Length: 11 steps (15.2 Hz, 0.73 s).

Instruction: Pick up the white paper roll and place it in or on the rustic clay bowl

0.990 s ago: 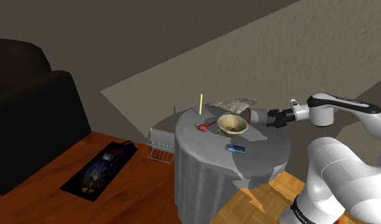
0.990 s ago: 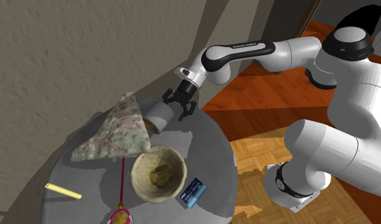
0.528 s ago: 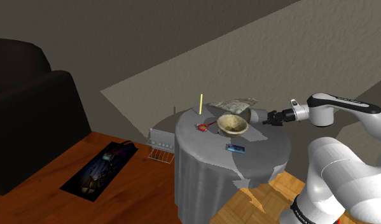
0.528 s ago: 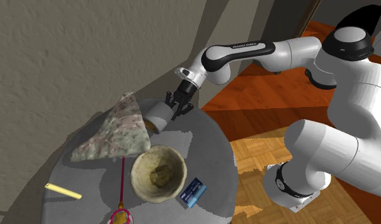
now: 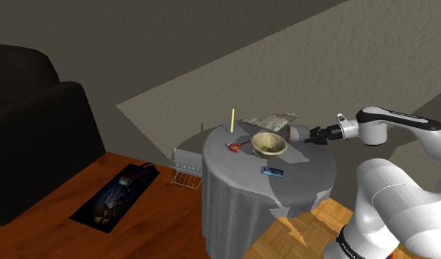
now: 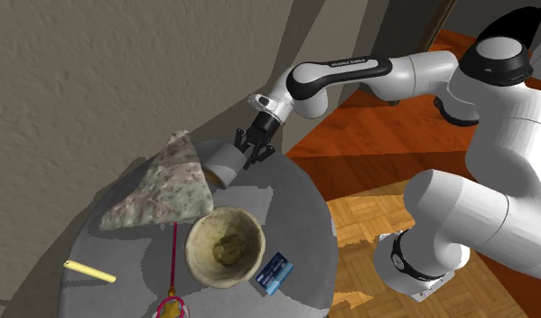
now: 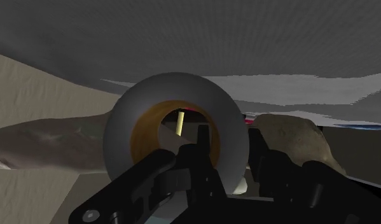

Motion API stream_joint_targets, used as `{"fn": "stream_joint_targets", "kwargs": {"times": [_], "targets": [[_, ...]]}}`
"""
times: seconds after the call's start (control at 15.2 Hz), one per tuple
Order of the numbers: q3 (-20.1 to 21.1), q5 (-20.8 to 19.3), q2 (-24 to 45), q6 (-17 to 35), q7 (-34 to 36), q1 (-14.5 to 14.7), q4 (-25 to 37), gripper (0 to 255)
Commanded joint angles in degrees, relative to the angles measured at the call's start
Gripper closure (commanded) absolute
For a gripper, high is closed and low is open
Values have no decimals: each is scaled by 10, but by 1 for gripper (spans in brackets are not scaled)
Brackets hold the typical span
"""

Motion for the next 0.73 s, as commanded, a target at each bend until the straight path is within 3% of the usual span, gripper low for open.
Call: {"fn": "stream_joint_targets", "kwargs": {"times": [0.0, 0.66], "targets": [[11, 4, 4, -4, 6, -4, -2, 255], [68, 29, 24, -30, 40, -24, -3, 255]]}}
